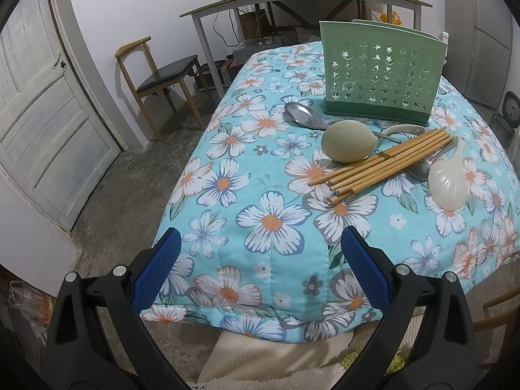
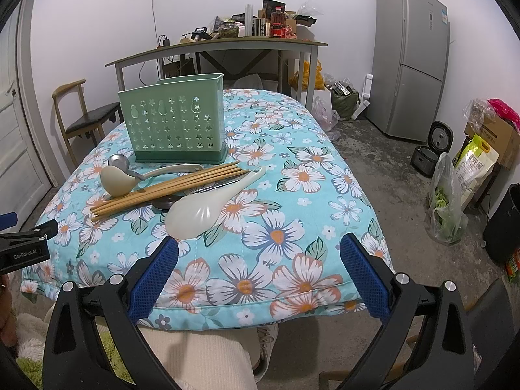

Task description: Organize utensils

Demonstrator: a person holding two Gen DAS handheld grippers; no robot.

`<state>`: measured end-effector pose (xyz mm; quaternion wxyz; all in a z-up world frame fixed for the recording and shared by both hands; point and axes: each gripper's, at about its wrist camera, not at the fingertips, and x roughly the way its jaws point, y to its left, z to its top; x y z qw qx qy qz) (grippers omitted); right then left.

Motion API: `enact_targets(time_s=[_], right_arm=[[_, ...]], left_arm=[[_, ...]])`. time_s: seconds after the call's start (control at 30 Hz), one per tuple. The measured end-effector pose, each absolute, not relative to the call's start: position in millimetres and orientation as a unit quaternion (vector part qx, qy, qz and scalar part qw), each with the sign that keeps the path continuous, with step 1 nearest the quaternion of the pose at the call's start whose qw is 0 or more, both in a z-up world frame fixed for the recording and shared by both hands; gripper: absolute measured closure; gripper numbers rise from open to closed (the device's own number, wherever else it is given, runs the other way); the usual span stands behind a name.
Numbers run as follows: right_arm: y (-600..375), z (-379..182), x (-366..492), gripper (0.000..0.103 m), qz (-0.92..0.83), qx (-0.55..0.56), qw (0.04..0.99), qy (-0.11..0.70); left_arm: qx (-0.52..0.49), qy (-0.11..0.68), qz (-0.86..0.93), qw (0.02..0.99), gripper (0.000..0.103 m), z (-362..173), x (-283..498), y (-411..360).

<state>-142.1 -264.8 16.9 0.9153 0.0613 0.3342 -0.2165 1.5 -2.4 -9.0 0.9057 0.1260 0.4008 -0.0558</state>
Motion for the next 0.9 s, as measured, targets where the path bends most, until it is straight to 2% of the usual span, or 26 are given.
enact_targets(time_s=[0.47,0.9], right_arm=[[-262.7,15.7,-133.8,0.006,-0.216,0.066,0.912,0.342],[-253.7,-10.6,-87.1,0.006,-0.168,0.069,0.907,0.379]], left_arm=[[0.124,0.408,-0.057,0.903,0.008,-16.6,6.2,3.1],[0.130,0.474,-0.058,0.869,0.008,-47.0,61.3,4.1]])
